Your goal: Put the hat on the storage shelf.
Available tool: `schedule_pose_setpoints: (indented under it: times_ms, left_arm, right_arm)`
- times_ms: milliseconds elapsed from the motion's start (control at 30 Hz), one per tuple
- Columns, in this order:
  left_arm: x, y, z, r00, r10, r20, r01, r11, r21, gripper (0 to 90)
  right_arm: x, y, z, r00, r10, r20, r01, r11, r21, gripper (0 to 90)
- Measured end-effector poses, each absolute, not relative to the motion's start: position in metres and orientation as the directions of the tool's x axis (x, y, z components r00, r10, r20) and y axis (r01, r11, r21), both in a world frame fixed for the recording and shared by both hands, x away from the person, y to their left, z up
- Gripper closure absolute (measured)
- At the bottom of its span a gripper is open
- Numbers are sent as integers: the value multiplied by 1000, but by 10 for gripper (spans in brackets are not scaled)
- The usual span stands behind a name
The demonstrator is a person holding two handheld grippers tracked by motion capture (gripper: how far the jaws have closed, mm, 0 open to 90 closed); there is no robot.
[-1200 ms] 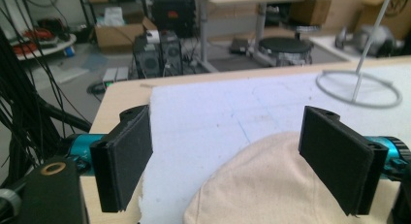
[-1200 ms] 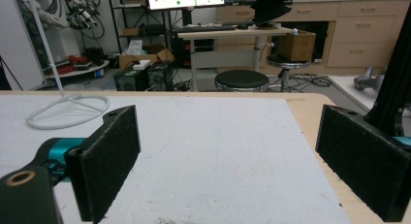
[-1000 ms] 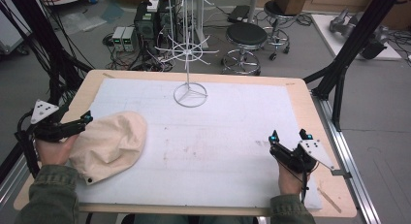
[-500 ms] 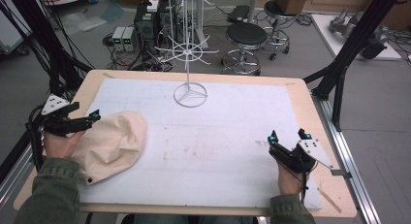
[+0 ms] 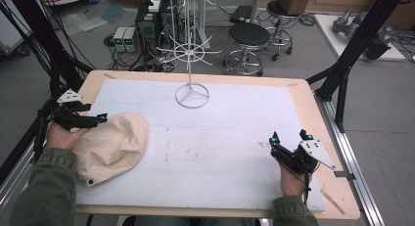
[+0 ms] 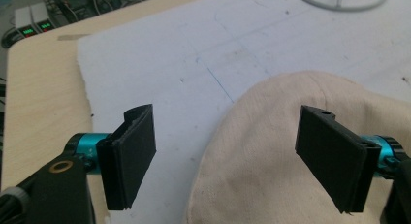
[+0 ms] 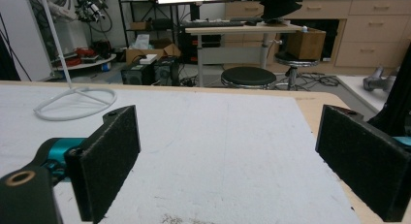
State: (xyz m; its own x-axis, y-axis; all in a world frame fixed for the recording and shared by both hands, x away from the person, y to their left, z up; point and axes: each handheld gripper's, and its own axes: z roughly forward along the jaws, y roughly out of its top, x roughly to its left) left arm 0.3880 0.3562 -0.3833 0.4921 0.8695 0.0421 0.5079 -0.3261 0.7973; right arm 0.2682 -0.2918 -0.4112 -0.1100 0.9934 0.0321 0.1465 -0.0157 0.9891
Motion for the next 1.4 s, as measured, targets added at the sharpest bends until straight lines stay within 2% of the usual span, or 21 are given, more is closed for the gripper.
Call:
schedule_pose_setpoints:
  times_ms: [400, 733, 967, 1167, 1300, 1400]
  left_arm:
    - [403, 351, -396, 549, 835, 18, 580, -397, 711, 225]
    - [410, 349, -408, 584, 812, 6, 602, -438, 668, 230]
    - [414, 343, -421, 625, 780, -17, 637, -498, 588, 237]
    - [416, 337, -428, 625, 781, -3, 645, -514, 565, 281]
    - [413, 333, -426, 635, 772, 22, 630, -535, 563, 374]
    - [414, 332, -425, 623, 782, 24, 640, -528, 558, 404]
  right_arm:
    - [269, -292, -412, -112, 993, 37, 159, -19, 987, 79]
    - [270, -291, -412, -116, 993, 34, 163, -14, 987, 79]
    - [270, -291, -412, -117, 993, 35, 161, -15, 987, 79]
    - [269, -291, -412, -117, 993, 33, 160, -14, 987, 79]
    - [269, -291, -412, -113, 993, 37, 158, -19, 987, 79]
    - [269, -291, -411, -112, 993, 38, 154, -20, 988, 79]
